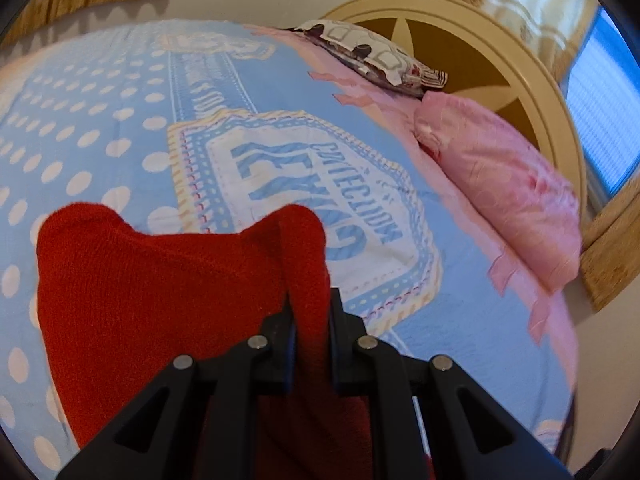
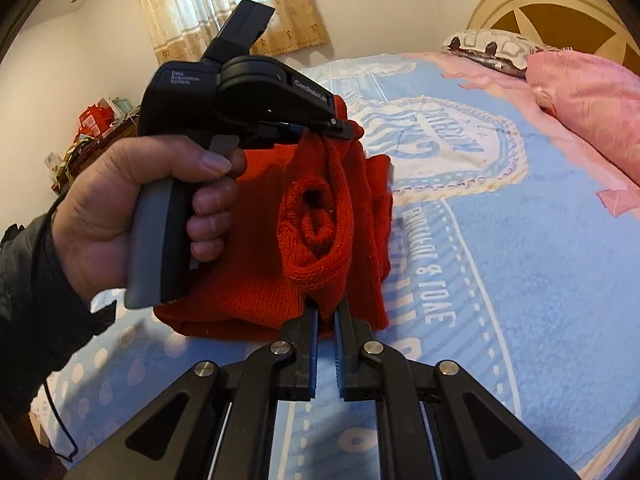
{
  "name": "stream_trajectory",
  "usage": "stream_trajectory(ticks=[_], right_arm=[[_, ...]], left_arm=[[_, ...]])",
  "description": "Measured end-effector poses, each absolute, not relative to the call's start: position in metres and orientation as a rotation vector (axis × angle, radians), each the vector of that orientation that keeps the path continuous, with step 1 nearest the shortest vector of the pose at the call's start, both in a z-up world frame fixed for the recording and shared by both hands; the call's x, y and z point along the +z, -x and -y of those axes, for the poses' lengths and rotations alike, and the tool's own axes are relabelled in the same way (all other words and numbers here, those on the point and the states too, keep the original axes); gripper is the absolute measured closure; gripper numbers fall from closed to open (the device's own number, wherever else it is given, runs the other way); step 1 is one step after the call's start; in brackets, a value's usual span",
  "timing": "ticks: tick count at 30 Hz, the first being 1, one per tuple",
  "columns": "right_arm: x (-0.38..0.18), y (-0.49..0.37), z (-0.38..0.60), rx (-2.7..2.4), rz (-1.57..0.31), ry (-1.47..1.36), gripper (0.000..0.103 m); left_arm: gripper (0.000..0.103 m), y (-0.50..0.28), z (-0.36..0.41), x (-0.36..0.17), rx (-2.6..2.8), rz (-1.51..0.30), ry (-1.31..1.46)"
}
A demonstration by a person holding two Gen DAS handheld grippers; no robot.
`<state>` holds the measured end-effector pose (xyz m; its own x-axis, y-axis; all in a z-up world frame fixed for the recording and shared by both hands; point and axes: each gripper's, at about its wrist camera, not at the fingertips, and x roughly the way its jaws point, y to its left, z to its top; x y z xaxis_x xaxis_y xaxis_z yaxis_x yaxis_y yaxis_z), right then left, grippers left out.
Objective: Fold small clothes
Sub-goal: 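Lift the side edge with both grippers and fold it across the sweater, then open both grippers and withdraw from the folded sweater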
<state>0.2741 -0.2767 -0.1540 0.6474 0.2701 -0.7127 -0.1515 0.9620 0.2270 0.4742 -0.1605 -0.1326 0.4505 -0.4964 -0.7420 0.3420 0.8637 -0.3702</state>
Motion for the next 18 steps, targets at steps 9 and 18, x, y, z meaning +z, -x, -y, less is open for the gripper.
stream_trajectory(ticks=[9, 18], right_arm=[[-0.161, -0.274, 0.286, 0.251, -0.870, -0.207, 0.097], [-0.164, -0.275, 0.284, 0.301, -0.896, -0.231, 0.097]], left_arm=[[0.079, -0.463, 0.162, -0.116, -0.533, -0.918, 0.144], [0.064, -0.414, 0.125, -0.105, -0.478, -0.818, 0.052]])
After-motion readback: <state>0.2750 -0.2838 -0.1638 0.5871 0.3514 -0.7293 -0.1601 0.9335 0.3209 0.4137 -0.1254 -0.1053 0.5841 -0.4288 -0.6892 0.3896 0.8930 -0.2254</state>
